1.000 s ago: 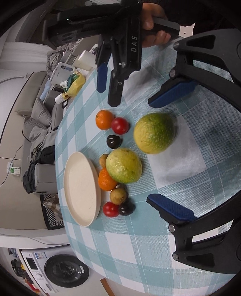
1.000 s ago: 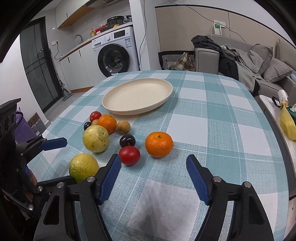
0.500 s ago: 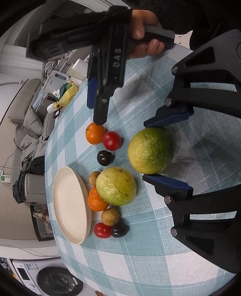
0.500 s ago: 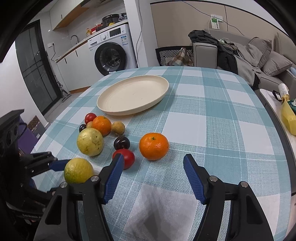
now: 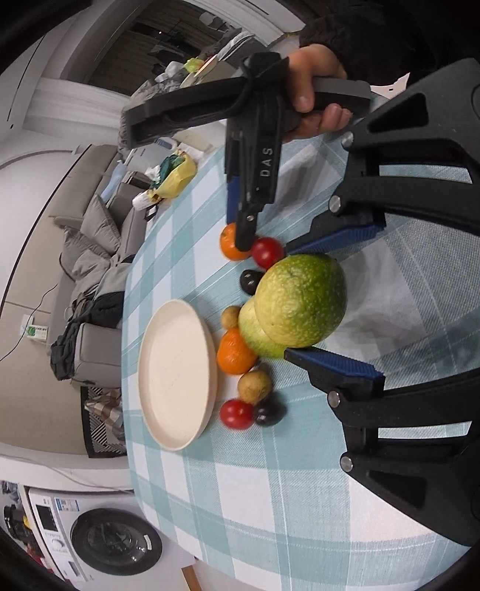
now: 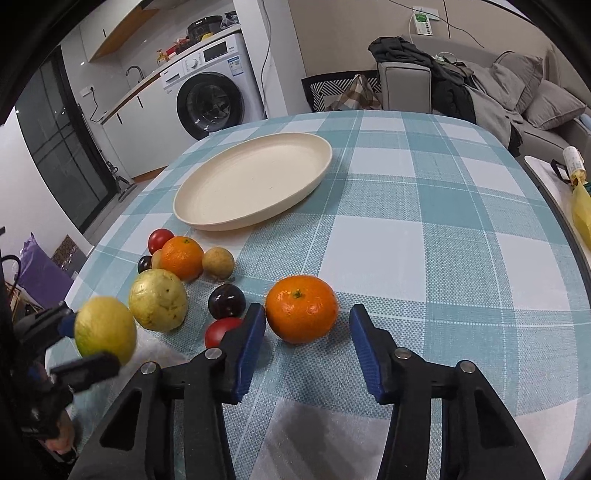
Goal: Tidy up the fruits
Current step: 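Carry the green citrus and orange onto the cream plate and release both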
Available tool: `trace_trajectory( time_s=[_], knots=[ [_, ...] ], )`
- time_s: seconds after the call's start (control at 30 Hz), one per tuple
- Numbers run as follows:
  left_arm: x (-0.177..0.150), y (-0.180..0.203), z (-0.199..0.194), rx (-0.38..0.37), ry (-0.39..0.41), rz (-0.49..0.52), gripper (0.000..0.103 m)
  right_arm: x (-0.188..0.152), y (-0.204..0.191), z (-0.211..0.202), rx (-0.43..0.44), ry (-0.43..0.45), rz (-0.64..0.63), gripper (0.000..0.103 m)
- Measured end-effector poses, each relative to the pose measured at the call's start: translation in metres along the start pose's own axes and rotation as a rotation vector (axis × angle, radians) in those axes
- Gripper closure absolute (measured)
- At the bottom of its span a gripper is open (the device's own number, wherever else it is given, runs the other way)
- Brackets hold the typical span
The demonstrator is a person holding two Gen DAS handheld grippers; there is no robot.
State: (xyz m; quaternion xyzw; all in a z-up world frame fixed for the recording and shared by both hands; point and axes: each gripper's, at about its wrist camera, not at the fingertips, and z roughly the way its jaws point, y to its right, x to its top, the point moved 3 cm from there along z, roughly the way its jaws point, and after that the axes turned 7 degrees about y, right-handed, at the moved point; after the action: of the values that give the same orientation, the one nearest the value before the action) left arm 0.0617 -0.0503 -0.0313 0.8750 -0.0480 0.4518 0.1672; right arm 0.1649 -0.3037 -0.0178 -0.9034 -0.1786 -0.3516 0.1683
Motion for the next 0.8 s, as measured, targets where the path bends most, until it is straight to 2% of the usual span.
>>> trace_trajectory(
  time_s=[0.1,0.3,0.63,0.8],
  knots=[
    [0.008,-0.011,-0.004,0.028,0.023,-0.013,0.056,0.0,0.0,0.003,0.014,-0.002,0.007,0.061],
    [0.021,-0.03,-0.008,0.071,0.062,-0.026,0.056,0.001,-0.005,-0.001,0.004,0.016,-0.018,0.063],
    [0.042,-0.061,0.002,0.126,0.102,-0.054,0.056,0.022,-0.022,-0.026,0.053,0.146,-0.034,0.063],
    [0.056,-0.072,0.012,0.151,0.124,-0.064,0.056,0.035,-0.031,-0.028,0.081,0.178,-0.041,0.063]
  ],
)
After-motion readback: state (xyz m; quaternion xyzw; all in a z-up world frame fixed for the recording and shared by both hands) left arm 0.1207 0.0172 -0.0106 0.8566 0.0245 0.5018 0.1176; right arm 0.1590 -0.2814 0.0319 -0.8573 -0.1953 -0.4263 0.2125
